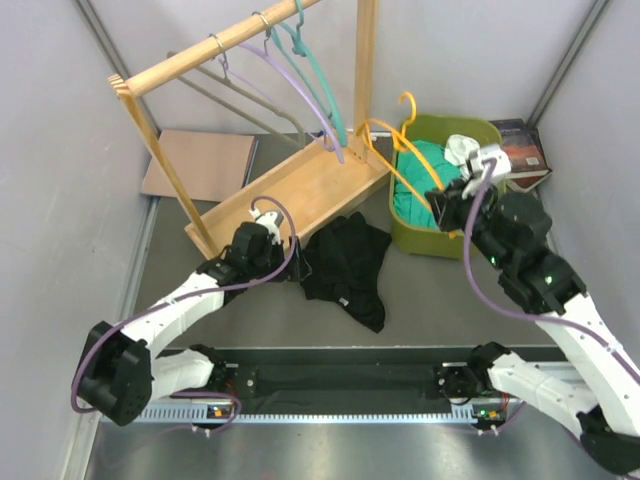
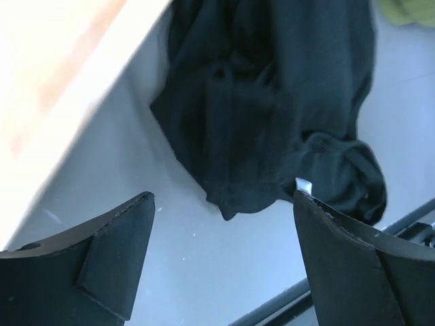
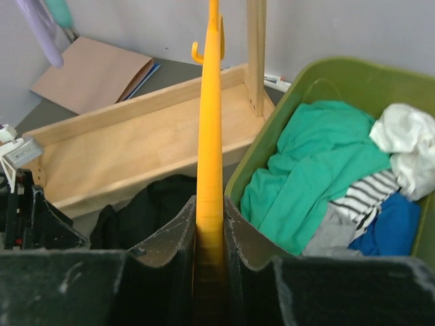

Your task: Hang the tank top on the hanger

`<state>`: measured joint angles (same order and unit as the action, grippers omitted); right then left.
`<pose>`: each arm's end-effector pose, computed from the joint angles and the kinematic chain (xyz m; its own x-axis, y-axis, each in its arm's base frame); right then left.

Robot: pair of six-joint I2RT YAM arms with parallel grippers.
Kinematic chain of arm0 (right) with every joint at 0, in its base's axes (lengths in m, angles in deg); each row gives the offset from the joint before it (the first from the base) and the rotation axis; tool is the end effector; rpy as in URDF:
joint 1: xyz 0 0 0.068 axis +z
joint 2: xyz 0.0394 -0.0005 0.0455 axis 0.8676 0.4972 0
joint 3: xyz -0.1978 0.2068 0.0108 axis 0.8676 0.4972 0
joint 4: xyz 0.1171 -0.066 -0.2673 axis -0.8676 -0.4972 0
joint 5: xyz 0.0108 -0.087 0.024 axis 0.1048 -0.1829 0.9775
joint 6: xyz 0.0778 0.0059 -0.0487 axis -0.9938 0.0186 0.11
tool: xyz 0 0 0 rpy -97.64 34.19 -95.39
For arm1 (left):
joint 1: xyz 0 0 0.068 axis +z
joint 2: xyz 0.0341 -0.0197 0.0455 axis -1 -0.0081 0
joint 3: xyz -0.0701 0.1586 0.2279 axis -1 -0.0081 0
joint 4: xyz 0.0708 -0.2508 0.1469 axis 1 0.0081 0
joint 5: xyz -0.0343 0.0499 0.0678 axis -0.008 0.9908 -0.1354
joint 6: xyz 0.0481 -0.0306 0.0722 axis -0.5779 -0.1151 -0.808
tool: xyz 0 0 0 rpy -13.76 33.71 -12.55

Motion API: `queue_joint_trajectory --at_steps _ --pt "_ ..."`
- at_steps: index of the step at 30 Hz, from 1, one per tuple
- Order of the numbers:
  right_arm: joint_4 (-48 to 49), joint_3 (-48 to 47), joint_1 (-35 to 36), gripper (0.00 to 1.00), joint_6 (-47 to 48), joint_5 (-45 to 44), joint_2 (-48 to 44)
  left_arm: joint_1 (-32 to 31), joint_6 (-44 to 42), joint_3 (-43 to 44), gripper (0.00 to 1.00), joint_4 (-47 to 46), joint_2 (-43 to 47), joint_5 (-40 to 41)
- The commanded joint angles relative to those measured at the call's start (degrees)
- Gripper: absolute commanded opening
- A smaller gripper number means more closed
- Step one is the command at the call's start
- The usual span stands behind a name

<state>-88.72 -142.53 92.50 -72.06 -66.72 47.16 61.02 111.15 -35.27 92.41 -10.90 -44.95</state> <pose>0.2170 0.1234 0.4495 -0.1242 0.0453 -0.9912 -0.3984 0.9126 0.0916 0.2610 -0.1574 0.1863 -0.7777 -0.0955 -0.6213 0.2508 0.8592 -0.4460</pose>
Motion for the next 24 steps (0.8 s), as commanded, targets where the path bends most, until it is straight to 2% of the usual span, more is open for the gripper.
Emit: queue_joint_trajectory --at_steps 1,4,7,12,19,24 --pt "2.0 10.8 1.5 0.0 -7.4 -0.2 -8.2 -1.7 5.2 -6.3 0.85 -12.0 0.9 4.0" --pt "0.9 15.6 2.5 0.0 -8.8 2.0 -13.1 -3.4 6.5 -10.3 0.84 -20.6 1.4 5.3" --pt "-1.7 17.0 3.1 0.0 -8.7 2.8 -15.4 -4.9 5.4 -11.1 0.84 -25.0 1.6 7.3" --pt "-5.0 16.4 3.3 0.0 -8.5 6.2 -18.3 -5.5 3.6 -7.6 0.83 -22.9 -2.2 12.3" --pt "-10.1 16.3 3.4 0.0 -6.5 6.8 -23.5 -5.5 1.0 -7.3 0.8 -28.4 -6.4 14.7" --pt "-11.5 16.5 3.4 0.0 -6.5 10.0 -24.3 -5.4 2.4 -10.3 0.53 -35.9 -7.4 13.5"
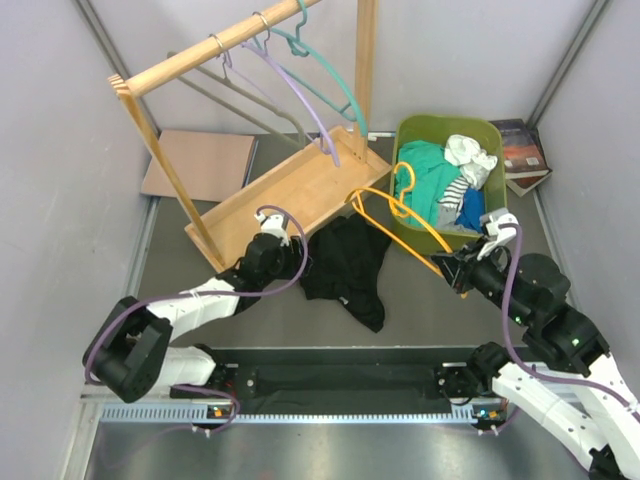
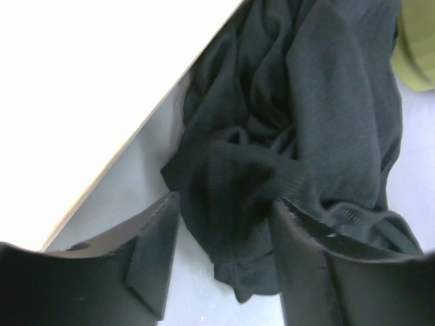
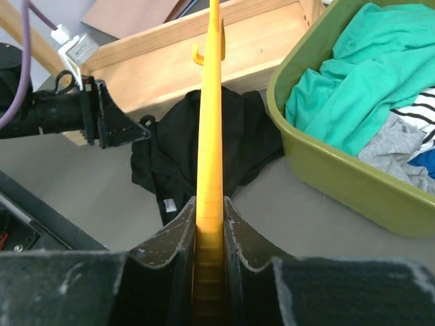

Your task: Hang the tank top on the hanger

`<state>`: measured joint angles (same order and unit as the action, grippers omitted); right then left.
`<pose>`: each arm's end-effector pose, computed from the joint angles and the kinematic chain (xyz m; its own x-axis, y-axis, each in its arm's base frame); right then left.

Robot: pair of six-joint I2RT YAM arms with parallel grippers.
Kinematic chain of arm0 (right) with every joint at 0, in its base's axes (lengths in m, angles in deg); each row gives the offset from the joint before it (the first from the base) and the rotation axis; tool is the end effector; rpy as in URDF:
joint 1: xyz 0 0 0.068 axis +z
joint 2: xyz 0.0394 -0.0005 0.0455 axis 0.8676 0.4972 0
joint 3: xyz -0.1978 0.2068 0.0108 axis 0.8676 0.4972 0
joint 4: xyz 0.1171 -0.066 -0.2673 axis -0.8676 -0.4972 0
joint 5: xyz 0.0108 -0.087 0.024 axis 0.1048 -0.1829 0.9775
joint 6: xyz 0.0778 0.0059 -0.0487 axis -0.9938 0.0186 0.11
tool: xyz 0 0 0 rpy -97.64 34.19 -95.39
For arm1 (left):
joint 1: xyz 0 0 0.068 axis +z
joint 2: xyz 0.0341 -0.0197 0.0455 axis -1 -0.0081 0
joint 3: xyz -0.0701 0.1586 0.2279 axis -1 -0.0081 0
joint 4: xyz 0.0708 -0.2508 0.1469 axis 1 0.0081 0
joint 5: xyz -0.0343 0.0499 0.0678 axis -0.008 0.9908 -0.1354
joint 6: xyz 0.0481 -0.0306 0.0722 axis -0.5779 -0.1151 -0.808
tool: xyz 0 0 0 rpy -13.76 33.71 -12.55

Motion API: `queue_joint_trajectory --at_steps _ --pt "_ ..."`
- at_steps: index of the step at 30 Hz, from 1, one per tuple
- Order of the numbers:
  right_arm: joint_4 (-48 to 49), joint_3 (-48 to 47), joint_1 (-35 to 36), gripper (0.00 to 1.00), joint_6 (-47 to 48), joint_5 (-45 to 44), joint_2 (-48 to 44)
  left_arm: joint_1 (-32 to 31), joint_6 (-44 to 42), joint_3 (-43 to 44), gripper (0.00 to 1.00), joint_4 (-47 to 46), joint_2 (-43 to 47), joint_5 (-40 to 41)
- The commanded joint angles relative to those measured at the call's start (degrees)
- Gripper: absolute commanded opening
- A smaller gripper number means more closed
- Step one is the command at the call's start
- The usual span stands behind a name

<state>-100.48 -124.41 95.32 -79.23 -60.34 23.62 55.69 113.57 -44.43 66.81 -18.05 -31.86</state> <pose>0.1355 0.0923 0.3660 -0.2896 0.0761 -0.9541 -0.4969 0.8401 0.2178 0.2678 -0.1735 0.1428 -0.6319 -0.1756 -0.7549 0.2279 0.8888 -0.3975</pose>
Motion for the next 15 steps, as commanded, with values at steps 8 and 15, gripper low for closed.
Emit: queue_joint_trajectory --at_steps 8,15 --pt "-3.7 -0.2 0.5 0.0 1.7 12.8 -3.4 -0.2 -0.1 0.2 0.1 -5.4 2.9 1.4" --pt "-6.3 -1.5 0.5 0.0 3.5 19.6 -3.7 -0.1 -3.2 2.8 0.0 5.5 8.9 4.5"
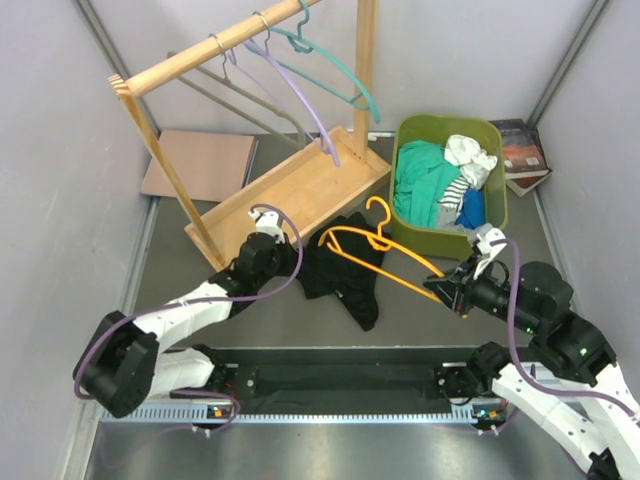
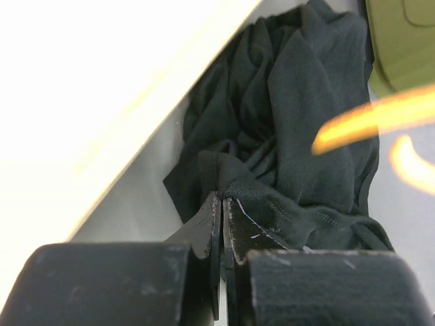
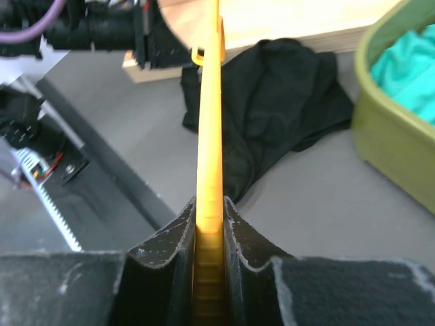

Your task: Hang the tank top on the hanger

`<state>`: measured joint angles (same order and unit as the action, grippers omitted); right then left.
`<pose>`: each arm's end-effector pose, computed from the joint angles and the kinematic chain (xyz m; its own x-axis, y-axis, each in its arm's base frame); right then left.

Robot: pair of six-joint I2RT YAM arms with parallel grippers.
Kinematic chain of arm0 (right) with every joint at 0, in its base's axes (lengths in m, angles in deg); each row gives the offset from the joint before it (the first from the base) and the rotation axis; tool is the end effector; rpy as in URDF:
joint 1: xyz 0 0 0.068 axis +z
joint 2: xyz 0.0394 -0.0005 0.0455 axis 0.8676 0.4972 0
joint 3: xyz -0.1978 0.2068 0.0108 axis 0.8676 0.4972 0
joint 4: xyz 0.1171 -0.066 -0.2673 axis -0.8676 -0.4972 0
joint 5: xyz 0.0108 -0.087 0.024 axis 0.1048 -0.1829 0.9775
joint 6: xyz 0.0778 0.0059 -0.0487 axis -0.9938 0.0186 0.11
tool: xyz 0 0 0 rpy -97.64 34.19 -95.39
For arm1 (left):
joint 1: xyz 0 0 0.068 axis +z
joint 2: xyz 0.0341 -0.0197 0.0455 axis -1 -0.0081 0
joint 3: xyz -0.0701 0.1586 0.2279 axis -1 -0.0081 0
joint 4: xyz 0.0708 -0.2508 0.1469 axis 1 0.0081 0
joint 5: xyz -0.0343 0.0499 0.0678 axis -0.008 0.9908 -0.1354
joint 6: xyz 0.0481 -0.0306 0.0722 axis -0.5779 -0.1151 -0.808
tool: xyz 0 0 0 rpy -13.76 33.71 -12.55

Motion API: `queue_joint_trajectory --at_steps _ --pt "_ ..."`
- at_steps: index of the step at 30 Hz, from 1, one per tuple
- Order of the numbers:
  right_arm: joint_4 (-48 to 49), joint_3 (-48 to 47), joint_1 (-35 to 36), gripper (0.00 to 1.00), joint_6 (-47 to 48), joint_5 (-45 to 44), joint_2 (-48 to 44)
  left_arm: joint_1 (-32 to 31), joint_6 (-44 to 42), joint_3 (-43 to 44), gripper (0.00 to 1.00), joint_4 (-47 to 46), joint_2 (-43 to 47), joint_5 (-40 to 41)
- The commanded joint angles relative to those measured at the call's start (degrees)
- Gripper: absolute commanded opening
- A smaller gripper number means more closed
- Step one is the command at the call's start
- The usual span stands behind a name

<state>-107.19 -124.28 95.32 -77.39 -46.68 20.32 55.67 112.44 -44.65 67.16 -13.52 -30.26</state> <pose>0.1080 0.0968 0.3555 -0.3562 -0.0142 -0.9343 -0.6680 0.7031 0.2440 0.2652 -0.1691 0.1640 -0.5723 -0.1935 -0.7969 0.2442 0.8875 -0.3908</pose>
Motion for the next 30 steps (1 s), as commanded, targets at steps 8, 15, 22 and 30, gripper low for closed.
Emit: queue_joint_trajectory --at_steps 8,15,22,30 --pt "1.9 -0.3 0.5 0.0 0.3 7.9 -1.5 -0.1 -3.7 5.7 0.0 14.2 8.8 6.1" --pt "3.5 0.7 0.5 0.0 0.1 8.4 -2.8 -0.1 -4.9 7.1 0.0 17.5 10.1 5.1" --pt "8.8 4.3 0.5 0.0 -0.5 8.8 -2.1 -0.1 -4.8 7.3 0.0 18.0 11.6 3.0" --pt "13.3 7.3 0.5 0.0 -0.6 8.2 -1.0 -0.1 -5.0 9.1 0.0 20.2 12.6 0.5"
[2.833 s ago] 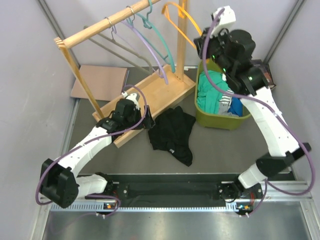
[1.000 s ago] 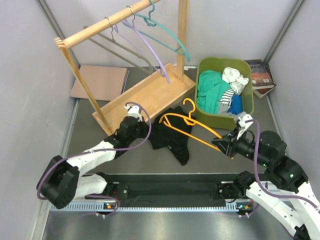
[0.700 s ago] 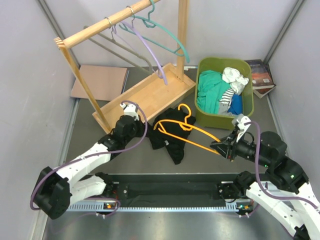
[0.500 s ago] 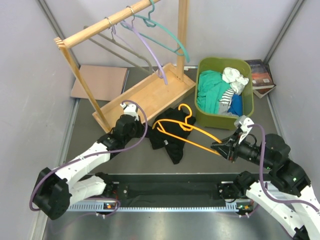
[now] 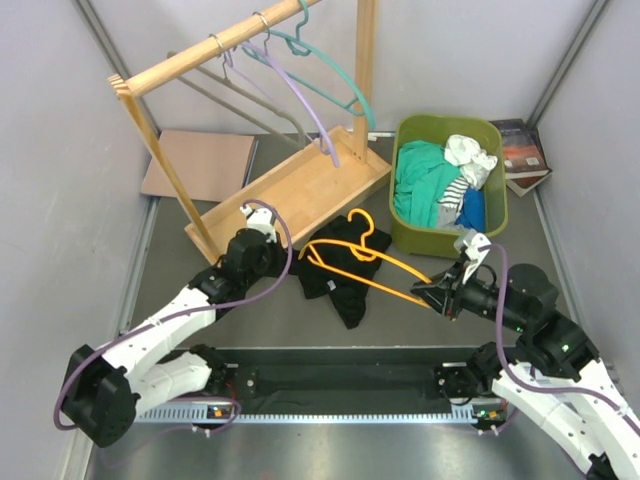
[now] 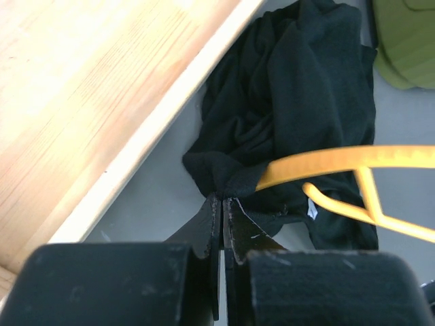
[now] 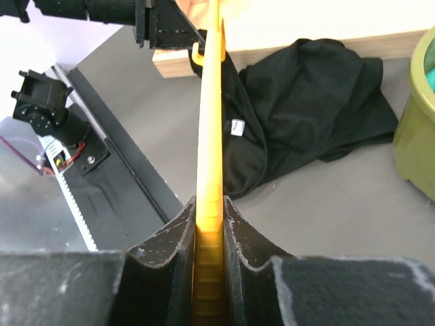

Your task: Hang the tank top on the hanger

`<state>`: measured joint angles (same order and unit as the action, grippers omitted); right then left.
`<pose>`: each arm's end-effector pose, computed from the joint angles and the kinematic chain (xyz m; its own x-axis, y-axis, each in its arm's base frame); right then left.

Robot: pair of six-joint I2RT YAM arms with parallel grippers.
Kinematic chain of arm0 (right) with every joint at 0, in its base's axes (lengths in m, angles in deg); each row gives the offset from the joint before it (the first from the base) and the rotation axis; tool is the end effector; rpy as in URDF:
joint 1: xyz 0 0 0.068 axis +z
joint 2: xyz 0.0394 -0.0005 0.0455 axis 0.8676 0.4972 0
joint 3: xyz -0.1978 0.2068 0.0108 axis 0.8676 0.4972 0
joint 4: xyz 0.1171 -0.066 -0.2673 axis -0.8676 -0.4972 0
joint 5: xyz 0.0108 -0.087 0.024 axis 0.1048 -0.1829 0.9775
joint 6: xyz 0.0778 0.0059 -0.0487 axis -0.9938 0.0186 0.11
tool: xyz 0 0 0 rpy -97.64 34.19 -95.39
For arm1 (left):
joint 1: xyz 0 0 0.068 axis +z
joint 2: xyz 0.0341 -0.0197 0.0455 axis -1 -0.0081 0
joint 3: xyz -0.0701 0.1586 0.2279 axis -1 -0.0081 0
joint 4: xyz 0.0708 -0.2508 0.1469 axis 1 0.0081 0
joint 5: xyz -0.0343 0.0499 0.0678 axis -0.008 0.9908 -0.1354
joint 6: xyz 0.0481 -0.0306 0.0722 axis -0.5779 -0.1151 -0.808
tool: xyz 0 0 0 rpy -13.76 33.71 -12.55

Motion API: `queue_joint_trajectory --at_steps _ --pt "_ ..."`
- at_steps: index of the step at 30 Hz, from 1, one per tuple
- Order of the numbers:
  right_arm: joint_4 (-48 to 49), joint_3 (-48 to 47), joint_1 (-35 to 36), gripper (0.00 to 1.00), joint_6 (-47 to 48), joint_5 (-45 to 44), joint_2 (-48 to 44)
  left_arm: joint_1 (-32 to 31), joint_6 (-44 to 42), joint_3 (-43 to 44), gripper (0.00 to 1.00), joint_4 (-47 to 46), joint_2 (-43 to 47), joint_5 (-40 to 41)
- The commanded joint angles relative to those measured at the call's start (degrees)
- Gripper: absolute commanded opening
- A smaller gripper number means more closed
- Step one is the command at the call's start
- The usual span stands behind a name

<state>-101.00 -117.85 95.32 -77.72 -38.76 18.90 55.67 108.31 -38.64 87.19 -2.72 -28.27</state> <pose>0.1097 0.1114 0.3321 -0.3613 -0.0204 -0.9322 -0.7520 0.5975 0.2784 0.2478 -0.1540 0.2131 -0.5799 -0.1093 -0.8073 0.2454 0.9215 -0.3010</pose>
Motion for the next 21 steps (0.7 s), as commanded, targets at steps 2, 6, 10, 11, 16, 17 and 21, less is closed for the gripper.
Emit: queue_joint_trajectory --at_steps 2,6,10,11,16,17,21 --pt "7.8 1.5 0.5 0.0 -0.5 0.4 0.4 -0.1 -1.2 3.6 0.0 0.9 2.2 -2.1" --pt "10.4 3.7 0.5 0.0 -1.3 1.1 1.3 -0.1 -2.4 4.3 0.0 0.7 3.4 -6.5" --pt "13.1 5.5 0.5 0.0 -3.6 2.9 1.0 -0.1 -4.0 5.4 0.0 2.4 4.6 -5.6" --pt "13.4 5.7 0.5 0.0 -3.8 3.2 0.8 -0.1 -4.7 5.8 0.0 3.1 4.7 -4.8" --pt "14.6 7.5 0.5 0.0 -5.3 4.2 0.0 -0.1 -8.3 6.5 0.0 4.4 7.2 -5.2" --pt "15.1 7.8 0.5 0.0 -5.8 5.3 0.1 -0.1 -8.9 6.5 0.0 4.2 7.6 -6.8" --pt "19.1 9.8 0.5 0.0 -8.5 7.7 -0.5 -0.1 -10.6 6.2 0.0 4.1 10.2 -8.8"
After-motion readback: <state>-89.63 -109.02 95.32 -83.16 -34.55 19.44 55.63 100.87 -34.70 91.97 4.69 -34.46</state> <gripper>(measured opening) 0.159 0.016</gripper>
